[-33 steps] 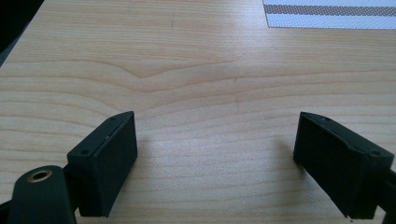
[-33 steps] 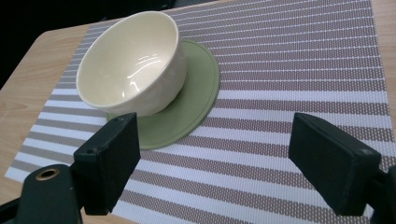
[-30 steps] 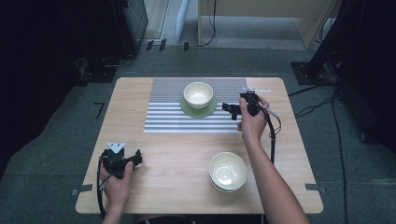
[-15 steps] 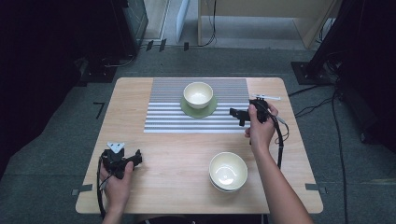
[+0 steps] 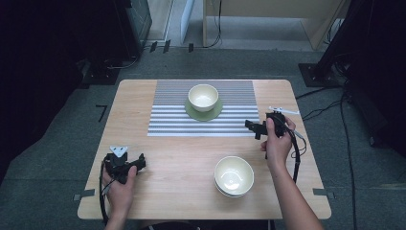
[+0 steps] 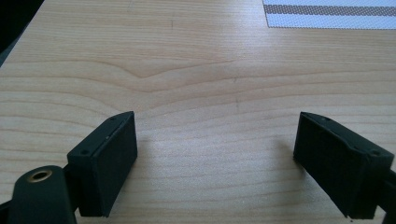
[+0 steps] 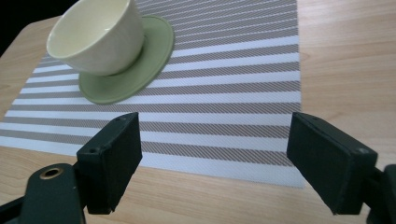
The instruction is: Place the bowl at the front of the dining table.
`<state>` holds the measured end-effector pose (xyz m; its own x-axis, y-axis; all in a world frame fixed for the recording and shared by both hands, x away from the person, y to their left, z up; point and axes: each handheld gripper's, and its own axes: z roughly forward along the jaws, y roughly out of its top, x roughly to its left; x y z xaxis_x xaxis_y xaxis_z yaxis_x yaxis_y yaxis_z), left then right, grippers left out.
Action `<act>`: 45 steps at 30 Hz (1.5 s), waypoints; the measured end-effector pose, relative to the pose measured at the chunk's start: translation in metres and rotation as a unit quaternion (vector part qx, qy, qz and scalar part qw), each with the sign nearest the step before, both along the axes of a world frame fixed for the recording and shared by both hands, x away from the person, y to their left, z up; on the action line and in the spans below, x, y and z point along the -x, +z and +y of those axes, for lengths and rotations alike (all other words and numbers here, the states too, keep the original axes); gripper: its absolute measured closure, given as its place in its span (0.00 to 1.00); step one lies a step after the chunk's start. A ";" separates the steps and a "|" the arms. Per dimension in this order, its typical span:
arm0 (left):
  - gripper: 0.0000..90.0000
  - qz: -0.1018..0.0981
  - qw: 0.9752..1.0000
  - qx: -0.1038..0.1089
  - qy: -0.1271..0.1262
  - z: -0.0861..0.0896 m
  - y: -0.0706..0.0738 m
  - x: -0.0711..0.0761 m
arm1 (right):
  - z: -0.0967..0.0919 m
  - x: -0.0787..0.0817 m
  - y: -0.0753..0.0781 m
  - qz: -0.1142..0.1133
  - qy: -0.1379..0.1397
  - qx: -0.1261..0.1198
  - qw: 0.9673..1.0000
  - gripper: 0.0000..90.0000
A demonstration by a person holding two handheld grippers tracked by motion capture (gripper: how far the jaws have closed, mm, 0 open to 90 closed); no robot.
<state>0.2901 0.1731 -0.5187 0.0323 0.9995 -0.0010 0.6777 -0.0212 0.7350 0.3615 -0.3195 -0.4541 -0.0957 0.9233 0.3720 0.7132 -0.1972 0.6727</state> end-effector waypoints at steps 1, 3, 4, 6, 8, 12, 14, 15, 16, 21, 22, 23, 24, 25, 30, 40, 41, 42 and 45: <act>0.14 0.000 1.000 0.000 0.000 0.000 0.000 0.000 | -0.002 0.002 -0.001 -0.002 -0.002 0.002 1.000 0.21; 0.14 0.000 1.000 0.000 0.000 0.000 0.000 0.000 | -0.006 0.006 -0.003 -0.001 -0.004 0.002 1.000 0.21; 0.14 0.000 1.000 0.000 0.000 0.000 0.000 0.000 | -0.008 0.008 -0.003 -0.001 -0.005 0.002 1.000 0.21; 0.14 0.000 1.000 0.000 0.000 0.000 0.000 0.000 | -0.011 0.012 -0.005 0.001 -0.008 0.001 1.000 0.21; 0.14 0.000 1.000 0.000 0.000 0.000 0.000 0.000 | -0.015 0.015 -0.007 0.002 -0.011 0.001 1.000 0.21; 0.14 0.000 1.000 0.000 0.000 0.000 0.000 0.000 | -0.020 0.023 -0.012 -0.002 -0.014 0.004 1.000 0.21; 0.14 0.000 1.000 0.000 0.000 0.000 0.000 0.000 | -0.022 0.026 -0.014 0.000 -0.016 0.002 1.000 0.21; 0.14 0.000 1.000 0.000 0.000 0.000 0.000 0.000 | -0.023 0.028 -0.015 0.001 -0.016 0.003 1.000 0.21; 0.14 0.001 1.000 -0.001 0.000 0.000 0.000 0.000 | -0.024 0.030 -0.016 0.001 -0.017 0.004 1.000 0.22; 0.14 0.000 1.000 -0.001 0.000 0.000 0.000 0.000 | -0.031 0.038 -0.021 0.000 -0.021 0.007 1.000 0.22; 0.14 0.001 1.000 -0.001 0.000 0.000 0.000 0.000 | -0.032 0.040 -0.022 0.002 -0.023 0.007 1.000 0.22; 0.14 0.001 1.000 -0.001 -0.001 0.000 0.000 0.000 | -0.033 0.043 -0.024 0.004 -0.026 0.008 1.000 0.22; 0.14 0.001 1.000 -0.001 0.000 0.000 0.000 0.000 | -0.035 0.044 -0.025 0.006 -0.027 0.006 1.000 0.22; 0.15 0.001 1.000 -0.001 -0.001 0.000 0.000 0.000 | -0.036 0.046 -0.026 0.006 -0.028 0.006 1.000 0.22; 0.14 0.001 1.000 -0.001 0.000 0.000 0.000 0.000 | -0.046 0.055 -0.031 0.006 -0.036 0.008 0.999 0.22; 0.15 0.000 1.000 -0.001 -0.001 0.000 0.000 0.000 | -0.064 0.071 -0.039 0.009 -0.049 0.011 0.999 0.22; 0.15 0.001 1.000 -0.002 -0.001 0.000 0.000 0.000 | -0.065 0.073 -0.040 0.008 -0.049 0.011 0.999 0.22; 0.15 0.001 1.000 -0.001 -0.001 0.000 0.000 0.000 | -0.066 0.075 -0.041 0.009 -0.049 0.013 0.999 0.22; 0.15 0.001 1.000 -0.002 -0.001 0.000 0.000 0.000 | -0.071 0.080 -0.043 0.009 -0.053 0.015 0.998 0.22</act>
